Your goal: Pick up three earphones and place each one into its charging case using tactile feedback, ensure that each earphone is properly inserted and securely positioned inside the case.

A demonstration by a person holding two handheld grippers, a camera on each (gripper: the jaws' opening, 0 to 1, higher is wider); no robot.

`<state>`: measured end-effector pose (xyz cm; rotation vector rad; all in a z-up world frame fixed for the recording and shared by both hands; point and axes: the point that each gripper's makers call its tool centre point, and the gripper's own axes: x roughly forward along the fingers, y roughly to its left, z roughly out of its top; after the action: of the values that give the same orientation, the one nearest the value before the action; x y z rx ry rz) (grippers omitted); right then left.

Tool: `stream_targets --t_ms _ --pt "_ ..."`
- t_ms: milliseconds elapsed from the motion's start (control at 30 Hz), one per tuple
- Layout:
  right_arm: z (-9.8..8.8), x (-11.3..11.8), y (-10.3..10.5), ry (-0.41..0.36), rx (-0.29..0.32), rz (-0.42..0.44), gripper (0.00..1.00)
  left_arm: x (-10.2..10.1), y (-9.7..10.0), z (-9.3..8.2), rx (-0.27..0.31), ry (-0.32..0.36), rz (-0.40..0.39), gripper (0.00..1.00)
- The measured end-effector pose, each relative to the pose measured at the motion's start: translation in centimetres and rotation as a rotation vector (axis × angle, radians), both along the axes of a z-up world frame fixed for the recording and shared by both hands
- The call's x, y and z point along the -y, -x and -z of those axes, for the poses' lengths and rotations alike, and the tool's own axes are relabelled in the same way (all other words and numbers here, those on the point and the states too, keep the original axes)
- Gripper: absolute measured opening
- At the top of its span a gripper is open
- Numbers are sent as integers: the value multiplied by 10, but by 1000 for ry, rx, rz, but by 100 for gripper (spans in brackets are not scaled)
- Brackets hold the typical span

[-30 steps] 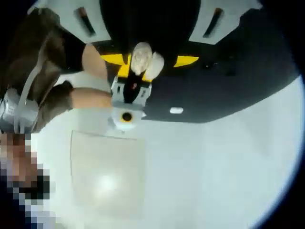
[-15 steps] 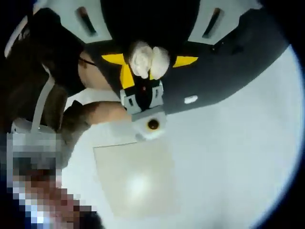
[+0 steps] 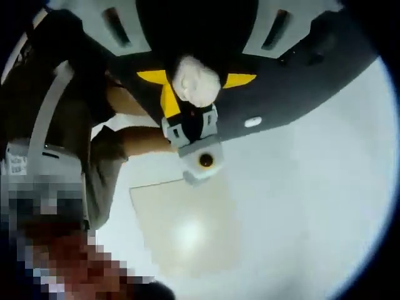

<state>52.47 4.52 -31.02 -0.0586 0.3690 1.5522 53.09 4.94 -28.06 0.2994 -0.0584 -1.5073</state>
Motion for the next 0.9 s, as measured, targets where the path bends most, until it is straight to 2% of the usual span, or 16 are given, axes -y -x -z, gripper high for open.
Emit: stream_targets --t_ms 333,433,500,533,600,633,667,700,733,800,833,900 --pt "5 -7 0 7 -12 -15 21 -7 -5 3 17 -13 -22 22" --pt "5 -10 -3 6 -13 -17 21 -12 -7 1 27 -2 -30 32" --pt "5 -11 -5 5 -35 -19 21 -12 -7 4 27 1 -26 42" --pt "4 -11 -6 3 -65 -22 21 -12 -9 11 61 -45 -40 45" --pt "1 -11 -11 -3 -220 -4 21 -12 -22 24 159 -127 -105 43" --pt "-1 -12 -15 -6 -305 10 21 -5 -16 15 133 -52 -69 41" --pt "-2 -11 -19 -8 -399 27 21 -9 -27 19 161 -82 -133 41" --pt "-3 -13 -23 -6 -485 47 21 -11 -33 17 157 -62 -167 41" --pt "-4 -12 -26 -6 -543 58 21 -12 -33 17 152 -65 -149 42" --pt "-4 -10 -33 -25 -502 63 21 -12 -37 19 135 -65 -162 41" --pt "-5 -9 -35 -36 -410 56 21 -11 -38 19 126 -65 -163 40" --pt "-1 -7 -29 -27 -165 35 22 -11 -38 21 106 -68 -162 39"
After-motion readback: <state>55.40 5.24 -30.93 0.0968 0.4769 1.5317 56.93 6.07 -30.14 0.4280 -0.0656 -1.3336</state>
